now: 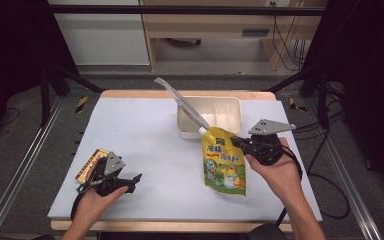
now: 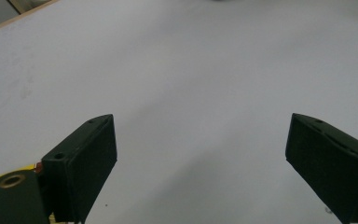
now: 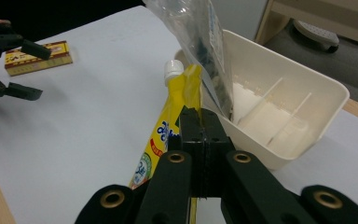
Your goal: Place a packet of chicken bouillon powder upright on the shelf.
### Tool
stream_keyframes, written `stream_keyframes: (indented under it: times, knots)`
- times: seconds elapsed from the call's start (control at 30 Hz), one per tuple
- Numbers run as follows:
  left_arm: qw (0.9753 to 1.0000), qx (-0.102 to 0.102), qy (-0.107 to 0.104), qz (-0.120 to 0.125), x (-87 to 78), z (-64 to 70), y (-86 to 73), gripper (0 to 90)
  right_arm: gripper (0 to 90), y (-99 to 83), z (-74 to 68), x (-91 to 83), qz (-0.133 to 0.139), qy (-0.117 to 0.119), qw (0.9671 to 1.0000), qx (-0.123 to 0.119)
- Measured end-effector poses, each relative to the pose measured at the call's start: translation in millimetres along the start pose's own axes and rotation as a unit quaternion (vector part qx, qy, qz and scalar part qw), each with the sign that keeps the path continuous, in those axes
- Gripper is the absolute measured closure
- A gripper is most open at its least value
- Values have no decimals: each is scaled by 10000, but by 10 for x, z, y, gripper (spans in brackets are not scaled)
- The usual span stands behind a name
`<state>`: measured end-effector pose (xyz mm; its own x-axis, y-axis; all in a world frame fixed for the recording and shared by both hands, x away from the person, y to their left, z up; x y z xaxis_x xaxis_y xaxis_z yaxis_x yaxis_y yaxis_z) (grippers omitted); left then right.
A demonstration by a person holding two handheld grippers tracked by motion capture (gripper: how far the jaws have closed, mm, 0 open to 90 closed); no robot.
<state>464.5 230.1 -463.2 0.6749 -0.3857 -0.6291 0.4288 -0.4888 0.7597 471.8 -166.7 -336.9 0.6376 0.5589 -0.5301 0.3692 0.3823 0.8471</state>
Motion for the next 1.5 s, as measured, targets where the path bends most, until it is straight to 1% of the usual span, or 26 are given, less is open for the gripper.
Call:
stream_keyframes:
  times: [0.03, 0.1, 0.2, 0.23, 0.27, 0.37, 0.4, 0.43, 0.5, 0.63, 0.7, 0.73, 0.77, 0.8, 0.83, 0.93, 1.0, 1.07, 1.13, 1.27, 1.3, 1.33, 1.37, 1.43, 1.47, 1.5]
  knots:
    - [10000, -1, 2, 7, -4, -1, 0, 86, 900, 42, -54, 2, -14, 53, 9999, -95]
    - [10000, 21, 0, -6, -9, -4, 1, 86, 900, 61, -74, 6, -9, 70, 9999, -148]
    - [10000, -1, -13, 19, -10, -4, 3, 86, 900, 131, -152, 34, -26, 153, 9993, -329]
    - [10000, -3, 2, 22, -11, -6, 3, 86, 900, 131, -152, 34, -26, 153, 9993, -329]
    - [10000, 7, 50, 29, -15, -8, 5, 86, 900, 146, -173, 43, -36, 143, 9991, -392]
    - [9999, 52, 88, 6, -33, -9, 10, 86, 900, 200, -250, 73, -65, 196, 9979, -617]
    - [10000, 34, 83, 18, -37, -7, 15, 88, 900, 240, -290, 90, -79, 261, 9970, -729]
    - [10000, 65, 57, -27, -52, -9, 23, 88, 900, 257, -308, 101, -93, 285, 9966, -769]
    - [10000, 36, 39, 24, -66, -1, 47, 92, 900, 289, -333, 123, -99, 370, 9958, -827]
    - [9999, 94, 27, 61, -98, -8, 112, 100, 900, 326, -357, 157, -126, 474, 9947, -902]
    - [9999, 123, -29, 84, -111, -20, 192, 102, 900, 376, -379, 197, -194, 559, 9929, -1034]
    - [9999, 123, -29, 84, -111, -20, 192, 103, 900, 390, -387, 205, -204, 589, 9924, -1058]
    - [9998, 97, -130, 125, -122, -32, 252, 105, 900, 411, -400, 221, -204, 642, 9919, -1080]
    - [9997, 114, -154, 118, -130, -41, 277, 105, 900, 427, -408, 234, -202, 698, 9912, -1110]
    - [9997, 114, -154, 118, -130, -41, 277, 104, 900, 427, -408, 234, -202, 698, 9912, -1110]
    - [9996, 211, -176, 81, -162, -78, 347, 105, 900, 471, -451, 271, -196, 822, 9899, -1140]
    - [9995, 212, -196, 116, -193, -100, 397, 105, 900, 507, -499, 315, -206, 888, 9884, -1217]
    - [9994, 219, -207, 159, -233, -119, 448, 105, 900, 516, -512, 331, -220, 908, 9878, -1248]
    - [9992, 297, -222, 148, -277, -140, 495, 106, 900, 543, -545, 369, -235, 951, 9869, -1283]
    - [9990, 333, -255, 178, -332, -157, 569, 106, 900, 569, -578, 393, -230, 1032, 9853, -1340]
    - [9988, 382, -264, 161, -344, -160, 589, 106, 900, 593, -598, 408, -215, 1108, 9839, -1385]
    - [9986, 437, -271, 133, -357, -157, 613, 107, 900, 602, -609, 415, -221, 1110, 9841, -1371]
    - [9986, 437, -271, 133, -357, -157, 613, 108, 900, 602, -609, 415, -221, 1110, 9841, -1371]
    - [9982, 507, -311, 100, -374, -151, 645, 109, 900, 629, -637, 435, -217, 1169, 9828, -1413]
    - [9977, 552, -392, 93, -394, -140, 679, 112, 900, 638, -647, 439, -213, 1187, 9824, -1430]
    - [9977, 552, -392, 93, -394, -140, 679, 112, 900, 647, -655, 445, -206, 1203, 9818, -1455]
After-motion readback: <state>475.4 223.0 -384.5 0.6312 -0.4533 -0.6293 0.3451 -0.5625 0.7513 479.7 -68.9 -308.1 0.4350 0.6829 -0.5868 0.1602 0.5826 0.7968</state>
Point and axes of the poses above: each handheld gripper's, and its own axes: x roughly forward along the jaws, y roughly out of its top, z roughly to its right, the point moved 3 cm from there along x, roughly forward along the jaws, and after that the axes turned 1 degree about -z, right-handed, at the moved point
